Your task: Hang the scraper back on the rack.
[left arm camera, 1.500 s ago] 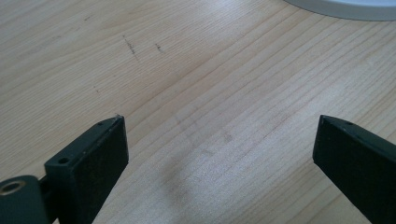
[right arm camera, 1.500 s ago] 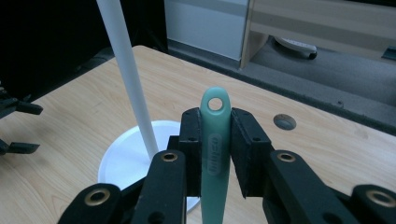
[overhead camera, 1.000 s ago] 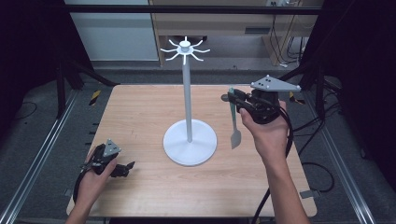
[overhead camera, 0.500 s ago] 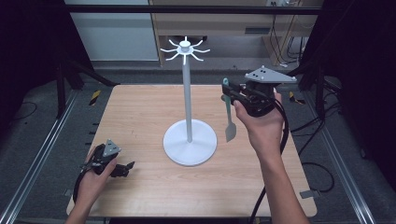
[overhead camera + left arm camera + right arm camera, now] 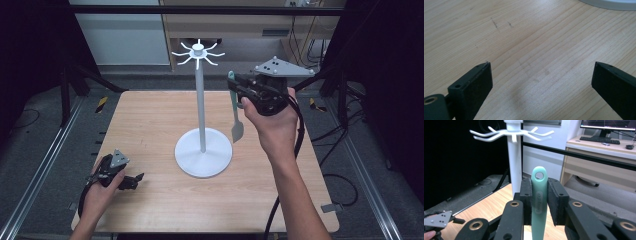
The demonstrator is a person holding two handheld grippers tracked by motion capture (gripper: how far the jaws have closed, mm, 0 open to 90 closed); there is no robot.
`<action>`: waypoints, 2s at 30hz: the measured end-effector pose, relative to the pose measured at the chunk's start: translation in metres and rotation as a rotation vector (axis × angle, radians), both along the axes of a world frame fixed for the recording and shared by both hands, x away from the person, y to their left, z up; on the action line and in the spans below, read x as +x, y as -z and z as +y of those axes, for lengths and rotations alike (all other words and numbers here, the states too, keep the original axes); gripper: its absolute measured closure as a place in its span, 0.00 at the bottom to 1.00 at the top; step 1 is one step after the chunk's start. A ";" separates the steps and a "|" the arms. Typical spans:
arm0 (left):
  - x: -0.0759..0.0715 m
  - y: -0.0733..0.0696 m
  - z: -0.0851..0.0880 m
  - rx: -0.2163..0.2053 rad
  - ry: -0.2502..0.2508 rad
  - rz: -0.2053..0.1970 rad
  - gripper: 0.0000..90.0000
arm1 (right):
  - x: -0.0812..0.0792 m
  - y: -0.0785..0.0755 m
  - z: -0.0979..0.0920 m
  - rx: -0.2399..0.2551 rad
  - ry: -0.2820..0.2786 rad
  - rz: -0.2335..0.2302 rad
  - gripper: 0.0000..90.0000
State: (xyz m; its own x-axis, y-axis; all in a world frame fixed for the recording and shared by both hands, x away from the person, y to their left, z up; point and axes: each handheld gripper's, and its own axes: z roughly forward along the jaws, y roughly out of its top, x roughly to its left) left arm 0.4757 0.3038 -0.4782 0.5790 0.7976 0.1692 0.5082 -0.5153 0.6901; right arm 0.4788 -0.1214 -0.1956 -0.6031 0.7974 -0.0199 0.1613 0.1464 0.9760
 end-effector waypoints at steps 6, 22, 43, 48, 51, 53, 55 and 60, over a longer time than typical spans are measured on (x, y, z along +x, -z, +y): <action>0.000 0.000 0.000 0.002 0.001 -0.002 0.03 | 0.000 -0.006 0.006 0.002 -0.009 -0.012 0.84; 0.000 0.000 0.000 -0.002 -0.001 -0.003 0.03 | -0.001 -0.015 0.014 -0.004 -0.017 -0.024 0.84; 0.000 0.000 0.000 -0.001 0.001 -0.001 0.03 | 0.003 -0.021 0.022 -0.027 -0.034 -0.015 0.84; 0.000 0.000 0.000 0.001 0.003 0.000 0.03 | 0.005 -0.022 0.024 -0.028 -0.040 -0.015 0.84; 0.000 0.000 0.000 0.002 0.003 0.001 0.03 | 0.006 -0.022 0.025 -0.032 -0.041 -0.011 0.84; 0.000 0.000 0.000 0.002 0.002 0.000 0.03 | 0.006 -0.021 0.026 -0.037 -0.040 -0.010 0.84; 0.000 0.000 0.000 0.001 0.002 0.000 0.03 | 0.008 -0.021 0.027 -0.032 -0.039 -0.006 0.84; 0.000 0.000 0.000 0.000 0.002 0.000 0.04 | 0.011 -0.020 0.030 -0.033 -0.037 -0.003 0.84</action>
